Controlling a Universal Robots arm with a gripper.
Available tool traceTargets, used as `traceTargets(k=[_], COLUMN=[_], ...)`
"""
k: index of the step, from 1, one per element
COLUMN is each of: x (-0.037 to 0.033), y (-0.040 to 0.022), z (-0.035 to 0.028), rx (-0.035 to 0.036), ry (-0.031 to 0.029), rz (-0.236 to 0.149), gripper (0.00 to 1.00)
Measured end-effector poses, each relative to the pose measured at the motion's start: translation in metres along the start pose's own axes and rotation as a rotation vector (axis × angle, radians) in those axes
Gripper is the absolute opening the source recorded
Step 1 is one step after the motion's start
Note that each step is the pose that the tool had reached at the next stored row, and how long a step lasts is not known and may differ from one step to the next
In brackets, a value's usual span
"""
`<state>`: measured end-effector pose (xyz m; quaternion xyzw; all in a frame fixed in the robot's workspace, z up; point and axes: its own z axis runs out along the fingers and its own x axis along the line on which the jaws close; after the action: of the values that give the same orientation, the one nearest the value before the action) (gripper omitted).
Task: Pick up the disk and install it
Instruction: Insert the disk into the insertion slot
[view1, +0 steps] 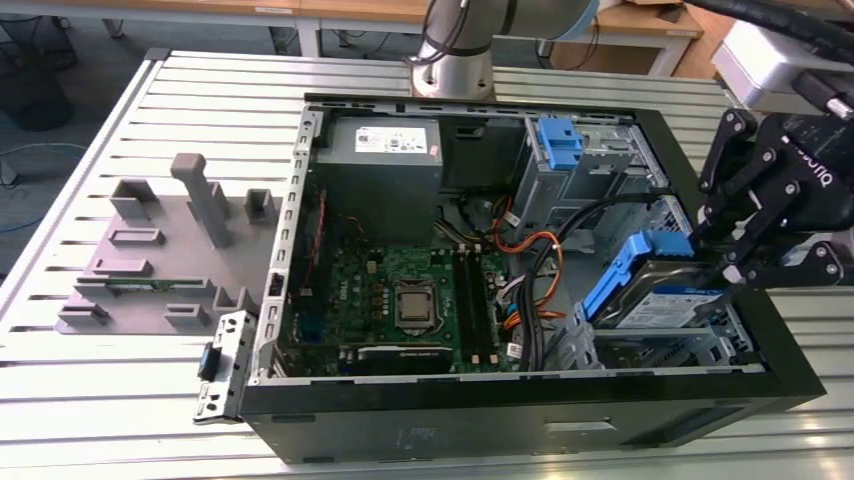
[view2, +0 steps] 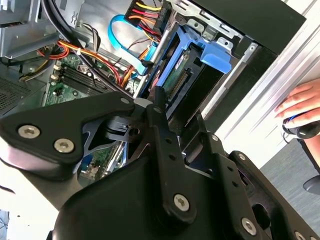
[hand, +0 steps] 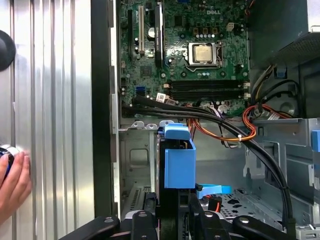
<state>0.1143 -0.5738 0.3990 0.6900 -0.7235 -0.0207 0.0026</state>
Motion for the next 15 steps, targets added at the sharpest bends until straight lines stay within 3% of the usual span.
traceTargets(k=[11,15], x=[0.0005,0.0006], y=[-0.0007,-0.0008], z=[0.0202,0.0227], rx=[0.0,0.0], ry=[0.0004,0.0004], rz=[0.0,0.0], gripper=[0.35,0.35])
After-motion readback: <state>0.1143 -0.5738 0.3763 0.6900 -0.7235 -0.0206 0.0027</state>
